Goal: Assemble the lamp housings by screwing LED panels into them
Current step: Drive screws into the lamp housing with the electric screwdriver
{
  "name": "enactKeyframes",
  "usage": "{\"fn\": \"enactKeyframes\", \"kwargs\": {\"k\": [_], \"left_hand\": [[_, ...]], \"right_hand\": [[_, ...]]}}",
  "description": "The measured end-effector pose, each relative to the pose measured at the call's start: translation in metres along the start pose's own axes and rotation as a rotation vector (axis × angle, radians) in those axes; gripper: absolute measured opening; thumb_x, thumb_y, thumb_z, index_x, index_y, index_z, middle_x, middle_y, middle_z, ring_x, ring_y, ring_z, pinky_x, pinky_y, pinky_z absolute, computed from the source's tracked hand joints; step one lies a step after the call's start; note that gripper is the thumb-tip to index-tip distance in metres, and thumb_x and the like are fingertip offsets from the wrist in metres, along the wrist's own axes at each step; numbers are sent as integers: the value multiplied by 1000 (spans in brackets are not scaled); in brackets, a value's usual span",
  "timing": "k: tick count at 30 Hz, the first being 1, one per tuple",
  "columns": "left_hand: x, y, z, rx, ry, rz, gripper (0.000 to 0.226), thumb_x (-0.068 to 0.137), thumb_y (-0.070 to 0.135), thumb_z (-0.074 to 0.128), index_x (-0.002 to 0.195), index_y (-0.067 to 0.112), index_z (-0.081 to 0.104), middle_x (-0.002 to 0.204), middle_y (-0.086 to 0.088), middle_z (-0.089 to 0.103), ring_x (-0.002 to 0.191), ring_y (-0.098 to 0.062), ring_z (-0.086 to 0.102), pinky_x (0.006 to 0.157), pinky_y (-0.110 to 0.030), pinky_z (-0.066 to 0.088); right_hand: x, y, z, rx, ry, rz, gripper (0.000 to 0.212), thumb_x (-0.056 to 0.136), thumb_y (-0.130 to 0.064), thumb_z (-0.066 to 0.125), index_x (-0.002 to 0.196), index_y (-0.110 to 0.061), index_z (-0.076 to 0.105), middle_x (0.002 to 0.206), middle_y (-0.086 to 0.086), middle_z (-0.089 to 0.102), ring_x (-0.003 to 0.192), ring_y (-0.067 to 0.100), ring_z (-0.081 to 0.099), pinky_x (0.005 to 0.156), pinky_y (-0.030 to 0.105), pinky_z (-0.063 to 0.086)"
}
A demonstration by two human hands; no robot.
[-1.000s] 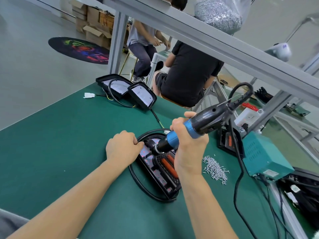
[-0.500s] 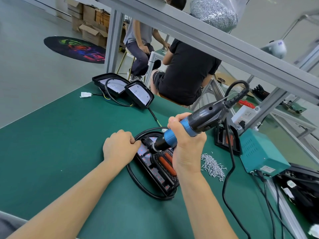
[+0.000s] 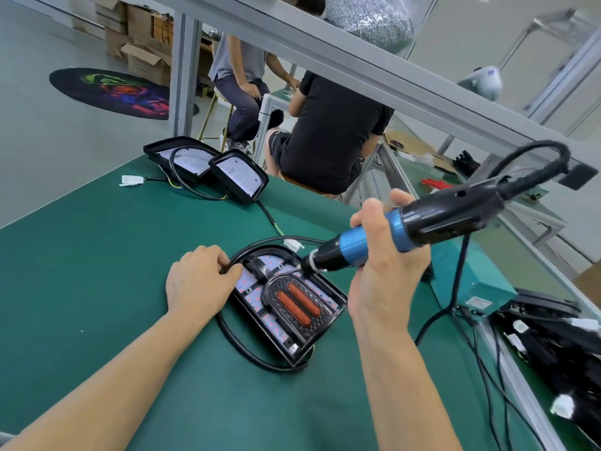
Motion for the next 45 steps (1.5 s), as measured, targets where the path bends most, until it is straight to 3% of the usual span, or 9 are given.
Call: {"fn": "enactKeyframes", "kwargs": {"k": [4,11,15,18,21,25,31,41,45], "left_hand": [[-1,-2,1,-8,12,6,20,84,38,64,87,19,65,87,2,63,88,-25,56,77,-35,43],[-3,1,0,9,7,3,20,85,35,64,90,16,67,94,-2,64,91,-29,57,79,-38,44],[-4,2,0,28,-4,11,20,84,34,64,89,15,68,92,-5,64,91,-31,57,79,-39,45],[-4,3,0,26,-6,15,19,85,33,64,88,15,67,89,-4,62,90,-31,56,76,-39,44],[-5,4,-1,18,-6,14,17,85,33,64,86,16,66,87,-2,60,89,-30,56,77,-39,44],[-5,4,-1,16,-2,22,14,84,32,63,83,18,65,84,-1,59,87,-29,55,77,-38,43],[-5,3,-1,7,2,18,14,84,33,63,82,20,64,84,1,58,86,-26,55,75,-38,43],[-4,2,0,12,1,-4,17,84,35,63,85,19,66,85,1,58,87,-25,54,77,-38,43],[-4,3,0,31,-7,-13,18,85,36,62,89,19,67,88,0,59,90,-28,55,80,-38,43]], "right_hand": [[30,-42,-46,-259,66,-137,29,78,-27,76,97,-10,61,76,-3,63,74,21,60,76,41,53],[82,-30,-160,-822,110,150,36,81,-38,77,100,-17,57,78,-2,62,49,8,59,66,34,49],[80,16,-221,-1127,69,473,58,80,-46,76,110,-1,55,72,9,65,64,24,64,71,40,53],[69,49,-252,-1299,-34,716,75,80,-55,71,121,3,49,99,17,69,95,31,67,86,42,53],[59,67,-266,-1507,-123,816,85,84,-63,62,131,6,44,106,11,57,94,28,56,77,32,44],[59,74,-266,-1718,-176,772,80,88,-64,55,130,3,43,117,13,58,94,27,52,73,29,37],[64,73,-248,-2022,-318,702,63,94,-63,45,111,-4,58,91,5,56,97,27,63,71,28,43],[70,72,-229,-2361,-482,644,60,98,-64,29,99,-13,60,102,4,61,92,26,58,70,31,46],[85,60,-183,-2273,-426,296,63,95,-68,30,111,-14,59,111,6,63,101,26,61,80,34,42]]}}
Point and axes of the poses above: each hand's wrist, its own x-axis towards the middle knuckle, its own z-axis out of the palm, y = z × x, the point moved 6 cm from there along x, towards the middle knuckle
